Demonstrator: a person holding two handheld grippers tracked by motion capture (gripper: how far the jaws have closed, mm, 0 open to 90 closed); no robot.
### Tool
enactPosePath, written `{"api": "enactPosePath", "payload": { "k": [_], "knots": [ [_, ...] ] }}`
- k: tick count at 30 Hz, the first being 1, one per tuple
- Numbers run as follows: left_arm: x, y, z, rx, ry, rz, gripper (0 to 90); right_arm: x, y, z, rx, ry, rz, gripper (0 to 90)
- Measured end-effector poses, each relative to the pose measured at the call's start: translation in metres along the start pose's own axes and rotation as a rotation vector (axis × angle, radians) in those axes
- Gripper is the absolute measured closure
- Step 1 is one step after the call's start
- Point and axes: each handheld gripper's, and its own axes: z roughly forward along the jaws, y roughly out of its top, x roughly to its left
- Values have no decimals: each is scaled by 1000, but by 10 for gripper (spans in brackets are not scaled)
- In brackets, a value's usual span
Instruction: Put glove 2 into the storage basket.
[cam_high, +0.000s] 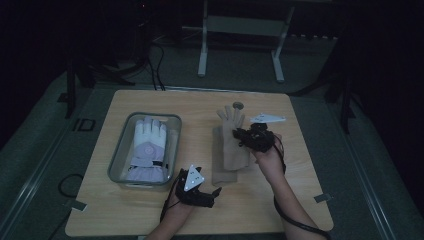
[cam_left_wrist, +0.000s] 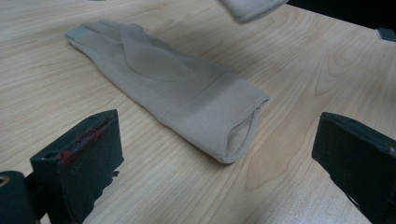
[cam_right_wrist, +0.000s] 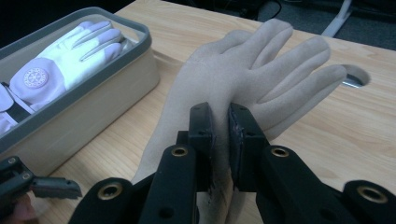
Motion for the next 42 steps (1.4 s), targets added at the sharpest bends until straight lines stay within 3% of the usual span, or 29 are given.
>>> {"api": "enactPosePath", "payload": {
  "k": [4, 6, 11, 20, 29, 42],
  "knots": [
    [0, 0, 0, 0, -1, 3, 19, 12, 0, 9, 2, 26, 11, 807],
    [0, 0, 0, 0, -1, 3, 19, 19, -1, 15, 16, 27, -13, 807],
    [0, 0, 0, 3, -3, 6, 19, 23, -11, 27, 45, 30, -2, 807],
    [0, 0, 0, 3, -3, 6, 19, 22, -30, 41, 92, 25, 4, 806],
    [0, 0, 0, 4, -3, 4, 19, 11, -50, 60, 159, 13, 21, 796],
    [-1, 0, 0, 5, -3, 7, 19, -3, -68, 73, 209, 44, 18, 732]
  ]
}}
